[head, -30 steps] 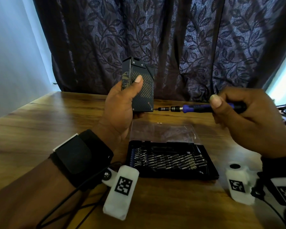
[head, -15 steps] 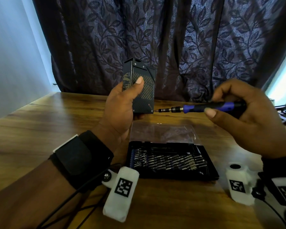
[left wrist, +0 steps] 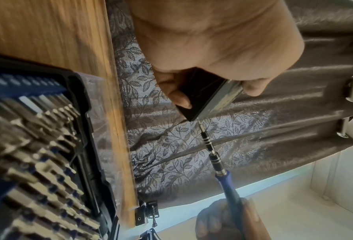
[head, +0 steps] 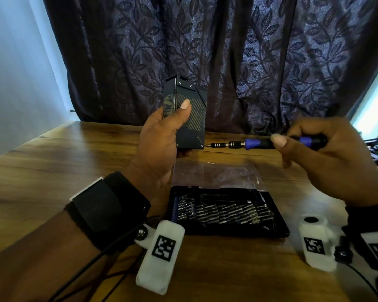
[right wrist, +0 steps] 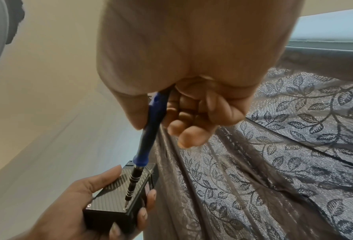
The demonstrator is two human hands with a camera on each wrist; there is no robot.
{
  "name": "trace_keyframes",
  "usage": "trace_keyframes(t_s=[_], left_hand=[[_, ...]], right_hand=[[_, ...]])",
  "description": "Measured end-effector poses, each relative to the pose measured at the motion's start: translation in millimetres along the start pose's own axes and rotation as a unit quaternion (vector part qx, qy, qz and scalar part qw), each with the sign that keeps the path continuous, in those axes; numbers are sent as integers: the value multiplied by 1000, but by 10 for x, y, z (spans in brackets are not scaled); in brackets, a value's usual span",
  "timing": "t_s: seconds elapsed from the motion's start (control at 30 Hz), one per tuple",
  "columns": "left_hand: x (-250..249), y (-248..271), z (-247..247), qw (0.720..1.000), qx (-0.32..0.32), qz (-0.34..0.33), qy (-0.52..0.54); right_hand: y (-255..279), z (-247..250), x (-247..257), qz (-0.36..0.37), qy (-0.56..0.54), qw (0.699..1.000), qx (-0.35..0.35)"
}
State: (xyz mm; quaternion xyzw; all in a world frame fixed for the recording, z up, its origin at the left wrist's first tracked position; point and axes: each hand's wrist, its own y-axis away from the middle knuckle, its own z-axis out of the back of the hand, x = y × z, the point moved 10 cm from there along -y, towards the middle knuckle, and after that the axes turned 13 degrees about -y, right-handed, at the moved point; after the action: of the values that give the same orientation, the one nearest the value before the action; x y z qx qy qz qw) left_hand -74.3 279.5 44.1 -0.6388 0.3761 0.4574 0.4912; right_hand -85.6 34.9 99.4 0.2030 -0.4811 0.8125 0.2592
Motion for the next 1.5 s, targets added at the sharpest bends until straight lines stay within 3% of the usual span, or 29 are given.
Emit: trace_keyframes(t_s=[0.23, 0.47, 0.63, 0.9, 1.1, 1.3, 1.5], left_hand=[[-51, -2, 26, 1000, -9, -11, 5], [-48, 11, 5, 1000, -7, -7, 2], [-62, 28, -8, 1000, -5, -13, -1], [-52, 35, -28, 1000, 4, -6, -8], [-63, 43, -49, 1000, 12, -10, -13], [-36, 16, -21, 1000, 3, -5, -6], [-60, 35, -29, 1000, 3, -5, -9]], right_hand=[[-16, 29, -34, -4, -34, 999, -20], [-3, -23, 71, 27, 5, 1000, -7], [-9, -7, 26, 18, -49, 999, -10], [12, 79, 81, 29, 61, 996, -61], [3, 48, 64, 27, -14, 999, -39], [9, 8, 111, 24, 49, 998, -32], [-1, 31, 76, 14, 3, 999, -45]])
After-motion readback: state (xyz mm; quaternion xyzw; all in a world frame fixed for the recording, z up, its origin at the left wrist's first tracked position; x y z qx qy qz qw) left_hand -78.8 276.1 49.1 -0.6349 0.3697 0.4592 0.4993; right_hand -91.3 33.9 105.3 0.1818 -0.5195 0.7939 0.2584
